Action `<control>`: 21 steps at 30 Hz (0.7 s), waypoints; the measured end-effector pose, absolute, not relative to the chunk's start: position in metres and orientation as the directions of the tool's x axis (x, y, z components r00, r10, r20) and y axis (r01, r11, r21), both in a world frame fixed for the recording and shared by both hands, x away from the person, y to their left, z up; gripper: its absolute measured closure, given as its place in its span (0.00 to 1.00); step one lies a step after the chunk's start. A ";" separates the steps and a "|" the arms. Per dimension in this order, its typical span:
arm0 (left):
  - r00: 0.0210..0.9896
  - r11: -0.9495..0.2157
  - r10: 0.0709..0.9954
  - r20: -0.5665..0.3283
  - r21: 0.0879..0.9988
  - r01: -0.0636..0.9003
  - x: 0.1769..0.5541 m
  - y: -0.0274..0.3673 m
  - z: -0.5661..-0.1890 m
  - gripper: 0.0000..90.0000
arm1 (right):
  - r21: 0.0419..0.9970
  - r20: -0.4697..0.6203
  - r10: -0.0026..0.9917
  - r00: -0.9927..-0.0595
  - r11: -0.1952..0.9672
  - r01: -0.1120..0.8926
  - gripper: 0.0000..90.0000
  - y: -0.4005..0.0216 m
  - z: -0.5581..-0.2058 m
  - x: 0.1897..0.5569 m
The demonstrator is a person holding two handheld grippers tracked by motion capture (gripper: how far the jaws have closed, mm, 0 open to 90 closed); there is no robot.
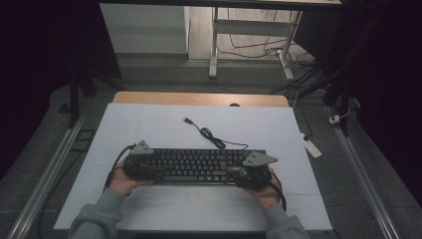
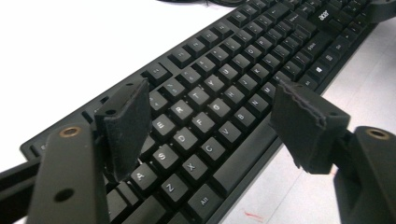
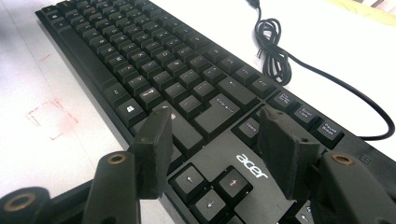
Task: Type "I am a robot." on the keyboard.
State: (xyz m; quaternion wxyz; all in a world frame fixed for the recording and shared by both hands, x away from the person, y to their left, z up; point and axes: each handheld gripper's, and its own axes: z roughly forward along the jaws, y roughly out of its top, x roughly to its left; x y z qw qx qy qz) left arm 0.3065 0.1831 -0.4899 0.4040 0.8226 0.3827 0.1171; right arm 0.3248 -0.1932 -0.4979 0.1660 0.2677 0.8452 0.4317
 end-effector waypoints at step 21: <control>0.760 -0.452 0.643 -0.096 0.753 0.478 0.299 0.159 -0.494 0.86 | 0.816 -0.052 0.598 -0.800 0.487 0.311 0.50 -0.193 -0.498 0.325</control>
